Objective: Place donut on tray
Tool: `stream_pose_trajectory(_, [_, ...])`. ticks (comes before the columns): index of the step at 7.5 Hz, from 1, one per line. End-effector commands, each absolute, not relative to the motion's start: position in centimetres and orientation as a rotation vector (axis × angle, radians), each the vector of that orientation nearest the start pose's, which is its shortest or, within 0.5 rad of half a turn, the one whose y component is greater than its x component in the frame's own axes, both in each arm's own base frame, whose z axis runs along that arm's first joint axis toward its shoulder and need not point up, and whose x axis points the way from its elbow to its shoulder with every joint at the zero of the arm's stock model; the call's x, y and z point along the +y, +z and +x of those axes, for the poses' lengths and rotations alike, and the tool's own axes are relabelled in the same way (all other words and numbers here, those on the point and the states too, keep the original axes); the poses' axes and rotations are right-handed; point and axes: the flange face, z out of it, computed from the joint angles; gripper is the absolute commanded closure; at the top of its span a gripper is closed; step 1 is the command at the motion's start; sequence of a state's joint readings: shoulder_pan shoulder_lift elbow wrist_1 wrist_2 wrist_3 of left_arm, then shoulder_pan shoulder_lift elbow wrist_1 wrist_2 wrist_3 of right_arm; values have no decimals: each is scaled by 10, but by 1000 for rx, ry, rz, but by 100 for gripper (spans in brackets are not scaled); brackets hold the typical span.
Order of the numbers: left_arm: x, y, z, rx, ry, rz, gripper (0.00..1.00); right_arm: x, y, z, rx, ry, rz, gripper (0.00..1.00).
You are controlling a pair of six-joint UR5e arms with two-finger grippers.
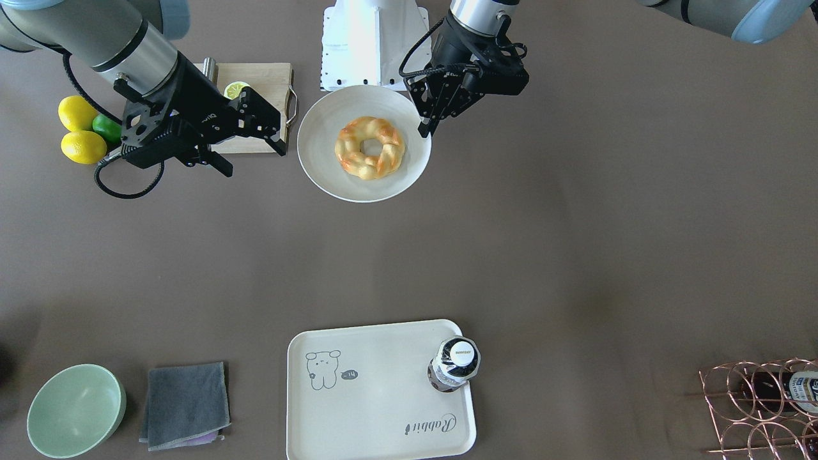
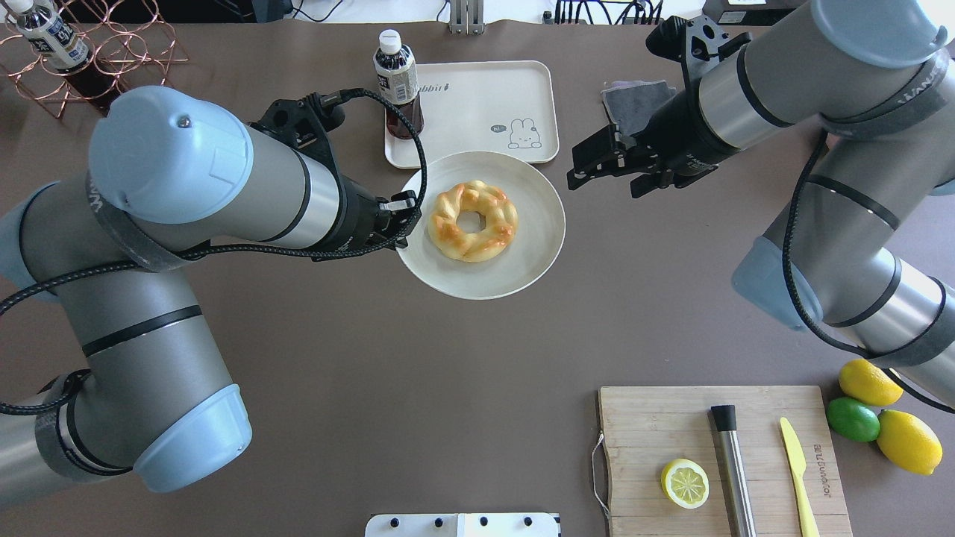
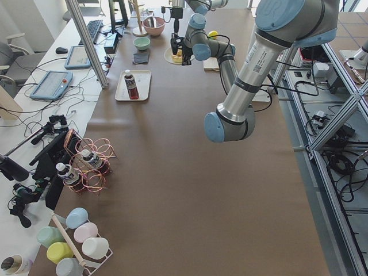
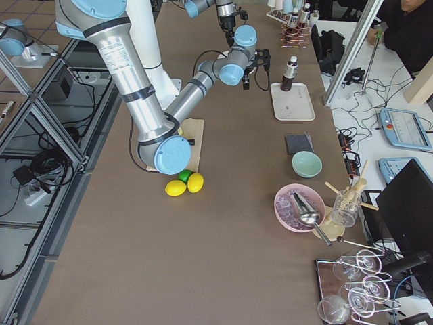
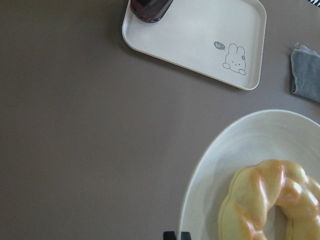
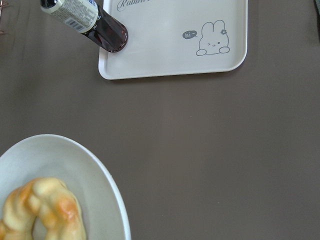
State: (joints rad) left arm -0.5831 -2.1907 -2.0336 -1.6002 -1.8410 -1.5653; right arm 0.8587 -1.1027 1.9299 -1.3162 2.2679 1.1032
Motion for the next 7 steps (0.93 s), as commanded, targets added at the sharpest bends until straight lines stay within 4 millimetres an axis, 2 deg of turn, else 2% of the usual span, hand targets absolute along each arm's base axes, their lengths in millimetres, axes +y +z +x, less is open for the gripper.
stream_pose_trajectory(1, [-399,115,413,1131,-366,87,100,-457,179,-357,-1205,-28,146,0])
stream_pose_trajectory(3, [-399,111,412,1137,-371,86,100,-446,181,-377,-1199,-27,115,2])
stream_pose_trajectory(5, [-399,112,411,1137,-371,86,100,-446,182,-376,-1198,-24,114,41])
stream_pose_trajectory(7, [-399,114,411,1134,-372,85,100,-449,182,-370,-1200,-18,120,42])
